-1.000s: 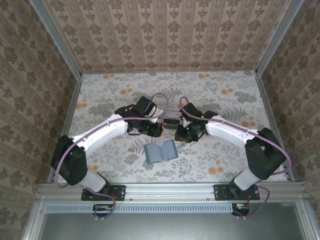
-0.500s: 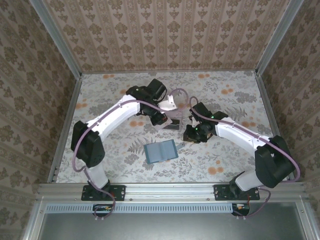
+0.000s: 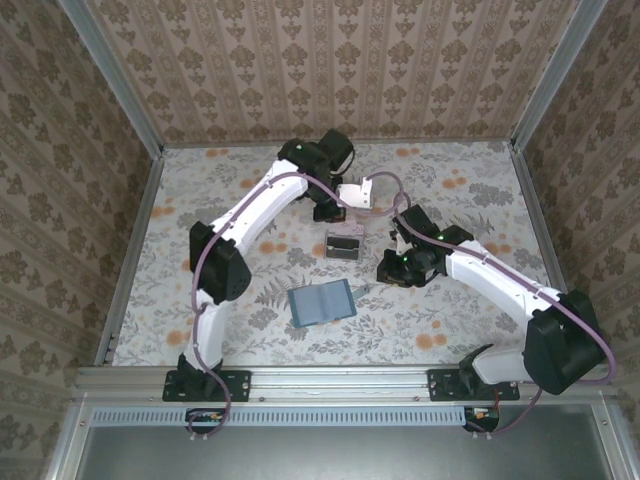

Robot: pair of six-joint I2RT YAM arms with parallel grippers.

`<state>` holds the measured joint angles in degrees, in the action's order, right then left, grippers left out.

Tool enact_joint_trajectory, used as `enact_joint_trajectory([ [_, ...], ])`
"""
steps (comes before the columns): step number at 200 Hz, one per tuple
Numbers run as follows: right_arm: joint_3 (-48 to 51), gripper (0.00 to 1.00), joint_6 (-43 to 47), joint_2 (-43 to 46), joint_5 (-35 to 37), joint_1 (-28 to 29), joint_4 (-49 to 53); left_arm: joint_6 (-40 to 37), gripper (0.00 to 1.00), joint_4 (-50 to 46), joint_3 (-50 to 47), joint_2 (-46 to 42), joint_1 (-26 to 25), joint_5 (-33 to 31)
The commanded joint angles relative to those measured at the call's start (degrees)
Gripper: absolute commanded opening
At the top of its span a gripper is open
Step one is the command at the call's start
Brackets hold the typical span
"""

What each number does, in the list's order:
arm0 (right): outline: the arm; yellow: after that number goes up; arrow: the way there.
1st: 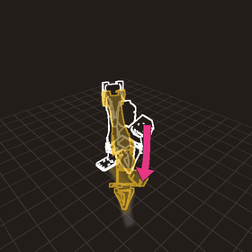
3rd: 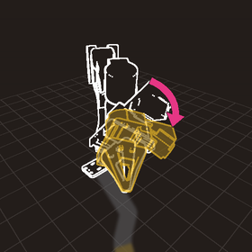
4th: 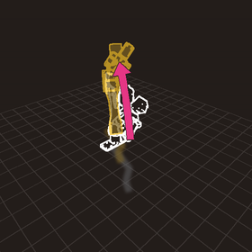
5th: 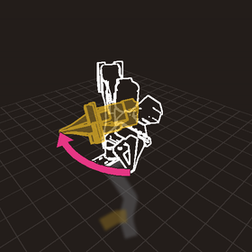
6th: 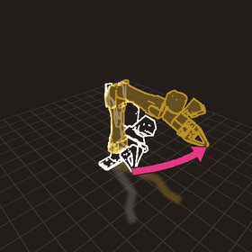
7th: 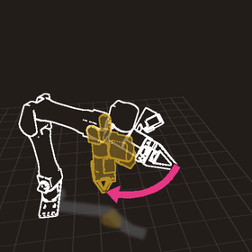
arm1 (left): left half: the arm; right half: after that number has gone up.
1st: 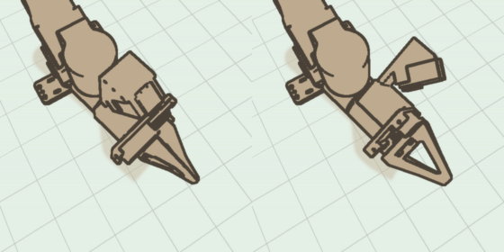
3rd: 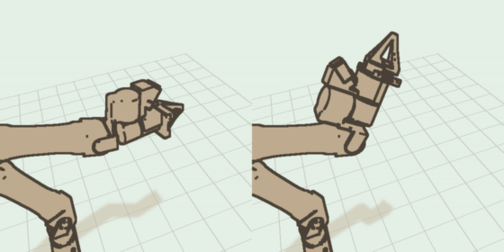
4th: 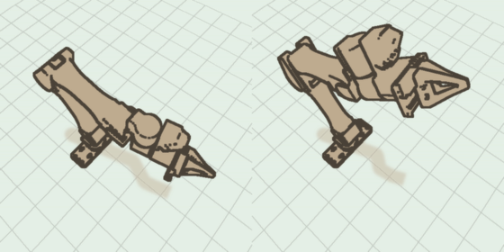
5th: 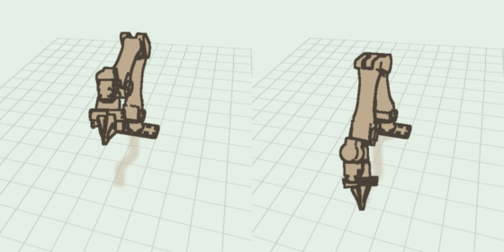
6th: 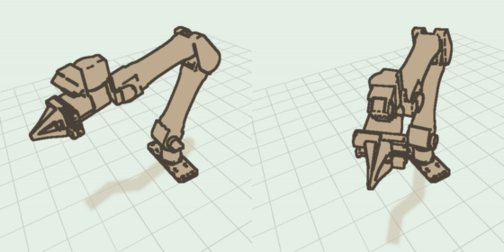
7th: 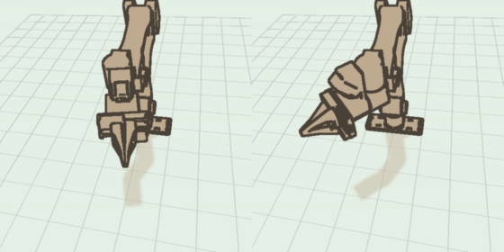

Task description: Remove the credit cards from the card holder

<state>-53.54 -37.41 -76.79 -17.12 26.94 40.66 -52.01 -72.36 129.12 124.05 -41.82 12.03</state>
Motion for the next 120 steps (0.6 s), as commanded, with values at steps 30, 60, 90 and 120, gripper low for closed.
enact_joint_trajectory([
  [30, 2.54, 0.19, 0.93, 3.36, 0.24, -2.3, 2.36, -5.73, 0.0, -8.63, 13.43, 9.81, 0.47, -0.13],
  [60, 3.24, 0.19, 1.61, 3.85, -0.25, -3.61, 2.56, -6.52, 0.0, -7.56, 13.59, 11.44, 0.56, 0.4],
  [90, 3.44, 0.19, 2.03, 3.68, -0.65, -4.28, 2.43, -6.1, 0.0, -6.01, 13.48, 12.83, 0.58, -0.17],
  [120, 4.05, 0.19, 2.01, 3.85, -0.84, -4.67, 2.23, -6.16, 0.0, -5.08, 13.22, 14.02, 0.58, -0.75],
])
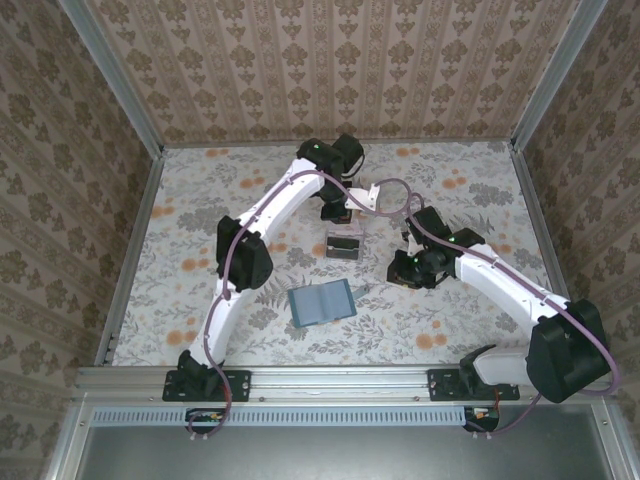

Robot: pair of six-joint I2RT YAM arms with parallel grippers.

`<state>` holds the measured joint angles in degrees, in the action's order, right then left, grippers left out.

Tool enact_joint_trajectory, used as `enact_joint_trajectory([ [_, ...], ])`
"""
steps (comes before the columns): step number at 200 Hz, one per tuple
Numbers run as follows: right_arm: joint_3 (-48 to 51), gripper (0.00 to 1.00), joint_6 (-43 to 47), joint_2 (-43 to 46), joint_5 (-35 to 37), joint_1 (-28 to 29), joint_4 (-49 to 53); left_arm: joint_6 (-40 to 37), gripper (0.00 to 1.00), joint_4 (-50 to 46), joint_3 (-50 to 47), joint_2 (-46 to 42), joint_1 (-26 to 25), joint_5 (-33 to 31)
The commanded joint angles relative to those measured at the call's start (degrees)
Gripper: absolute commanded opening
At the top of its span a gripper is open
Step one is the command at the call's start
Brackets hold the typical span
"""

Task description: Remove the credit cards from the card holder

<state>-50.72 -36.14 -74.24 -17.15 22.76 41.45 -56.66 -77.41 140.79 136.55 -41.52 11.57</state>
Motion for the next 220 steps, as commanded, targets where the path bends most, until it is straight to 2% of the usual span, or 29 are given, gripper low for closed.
enact_joint_trajectory([
  [1, 1.28, 0.19, 0.73, 1.29, -0.84, -0.47, 1.4, -1.51, 0.0, 0.01, 1.53, 1.56, 0.29, -0.31],
  [138, 2.64, 0.19, 0.34, 2.21, -1.09, -0.97, 1.05, -2.25, 0.0, 2.06, 0.44, 4.15, -1.11, -2.47],
  [149, 2.58, 0.19, 0.29, 2.17, -0.79, -0.9, 1.15, -2.03, 0.07, 2.43, 0.78, 4.11, -1.15, -3.28],
  [170, 2.47, 0.21, 0.26, 2.17, -0.43, -0.96, 1.01, -1.12, 0.3, 3.1, 1.73, 3.83, -1.08, -4.23],
  [182, 2.38, 0.21, 0.16, 1.91, -0.67, -0.97, 0.6, -0.31, 0.4, 3.63, 2.11, 3.34, -1.03, -4.15],
  [201, 2.32, 0.22, 0.06, 1.34, -1.24, -0.97, -0.23, 1.36, 0.44, 4.89, 1.87, 1.86, -1.04, -2.95],
  [220, 2.29, 0.24, -0.1, 0.47, -2.62, -0.88, -1.72, 5.46, 0.44, 6.72, 1.36, 0.1, -1.15, -2.11],
])
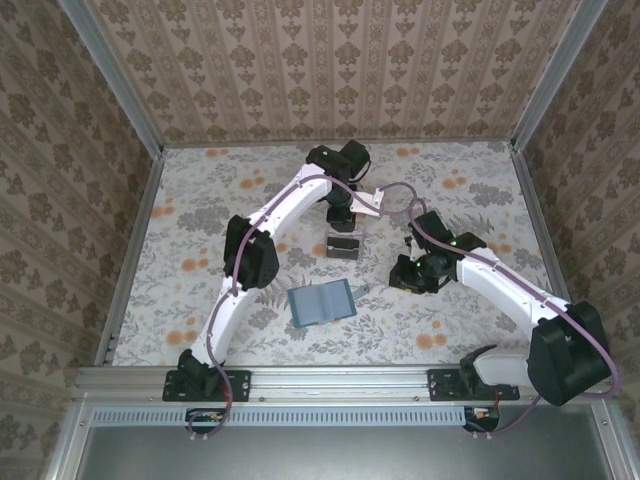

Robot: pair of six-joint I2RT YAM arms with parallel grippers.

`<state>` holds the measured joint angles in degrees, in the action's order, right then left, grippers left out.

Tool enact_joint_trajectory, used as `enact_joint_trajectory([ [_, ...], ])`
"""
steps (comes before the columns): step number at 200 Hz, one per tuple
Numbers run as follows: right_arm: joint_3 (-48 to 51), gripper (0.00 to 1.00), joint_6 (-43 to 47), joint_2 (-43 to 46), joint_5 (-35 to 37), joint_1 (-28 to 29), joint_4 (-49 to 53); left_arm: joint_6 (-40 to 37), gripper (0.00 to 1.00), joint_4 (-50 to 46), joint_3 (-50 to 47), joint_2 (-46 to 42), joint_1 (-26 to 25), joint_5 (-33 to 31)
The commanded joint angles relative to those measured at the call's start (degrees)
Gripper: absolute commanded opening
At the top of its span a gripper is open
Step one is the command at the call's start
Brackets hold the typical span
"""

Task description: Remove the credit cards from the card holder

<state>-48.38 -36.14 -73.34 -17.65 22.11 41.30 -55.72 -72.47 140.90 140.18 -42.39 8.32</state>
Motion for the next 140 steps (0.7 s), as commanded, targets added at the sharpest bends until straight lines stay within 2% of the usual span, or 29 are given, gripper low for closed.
enact_joint_trajectory([
  [1, -0.05, 0.24, -0.13, -0.41, -2.16, -0.22, -1.66, 4.94, 0.44, 1.88, 1.19, -3.61, -0.26, 1.16],
  [26, 0.42, 0.26, -0.84, -1.9, -4.78, 0.6, -4.94, 12.64, 0.42, 4.35, -2.35, -7.27, -0.37, 4.71],
  [53, -0.4, 0.26, -1.21, -4.56, -6.43, 2.61, -7.05, 23.28, 0.4, 11.79, -12.67, -14.3, -0.65, 8.01],
  [80, -2.52, 0.26, -1.39, -7.6, -5.63, 6.21, -7.46, 34.98, 0.38, 21.9, -28.88, -24.11, -0.13, 7.01],
  [105, -4.13, 0.26, -2.09, -10.55, -3.61, 9.16, -7.69, 47.74, 0.31, 30.99, -44.69, -33.89, 2.0, 5.6],
  [140, -7.01, 0.26, -2.7, -14.86, -2.23, 12.87, -8.16, 60.8, 0.31, 42.03, -67.42, -48.77, 3.9, 3.96],
])
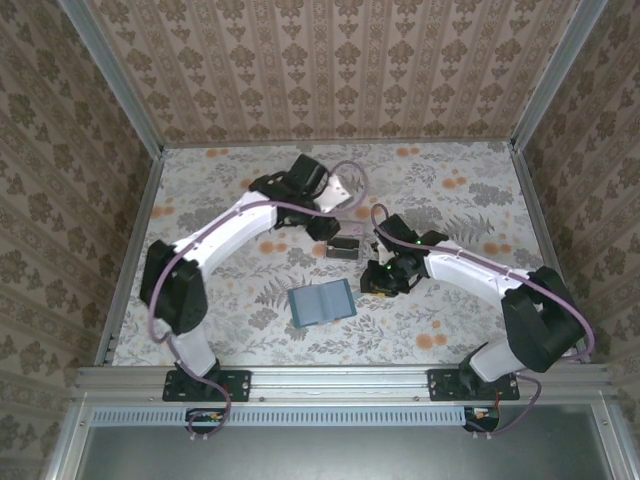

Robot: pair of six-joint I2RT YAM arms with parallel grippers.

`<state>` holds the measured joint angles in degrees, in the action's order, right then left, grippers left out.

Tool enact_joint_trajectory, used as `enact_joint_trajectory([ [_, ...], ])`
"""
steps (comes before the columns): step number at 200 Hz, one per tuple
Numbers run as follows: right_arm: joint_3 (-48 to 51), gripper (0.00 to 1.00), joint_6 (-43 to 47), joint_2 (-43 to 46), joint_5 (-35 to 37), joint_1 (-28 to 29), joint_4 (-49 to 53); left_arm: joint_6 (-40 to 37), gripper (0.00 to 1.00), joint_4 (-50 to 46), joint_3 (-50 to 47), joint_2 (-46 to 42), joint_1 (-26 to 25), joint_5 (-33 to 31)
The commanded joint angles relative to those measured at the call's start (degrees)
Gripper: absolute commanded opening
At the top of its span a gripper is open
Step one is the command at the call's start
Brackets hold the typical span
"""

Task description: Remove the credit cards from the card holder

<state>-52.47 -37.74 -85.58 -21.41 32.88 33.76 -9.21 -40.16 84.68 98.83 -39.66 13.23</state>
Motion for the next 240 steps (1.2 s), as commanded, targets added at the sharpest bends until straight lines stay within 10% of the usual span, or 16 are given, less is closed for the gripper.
enact_joint_trajectory([
  [1, -3.0, 0.26, -1.11, -2.77, 1.54, 2.23, -0.67, 14.48, 0.31, 9.91, -11.51, -7.77, 1.21, -0.99],
  [99, -12.51, 0.32, -1.84, -16.85, 2.8, 9.25, -1.0, 30.26, 0.17, 9.92, -40.59, -24.8, 0.5, -4.49],
  [240, -16.04, 0.41, -2.25, -23.5, 1.17, 12.05, -2.06, 30.68, 0.1, 16.61, -43.38, -13.14, -2.32, -0.58],
])
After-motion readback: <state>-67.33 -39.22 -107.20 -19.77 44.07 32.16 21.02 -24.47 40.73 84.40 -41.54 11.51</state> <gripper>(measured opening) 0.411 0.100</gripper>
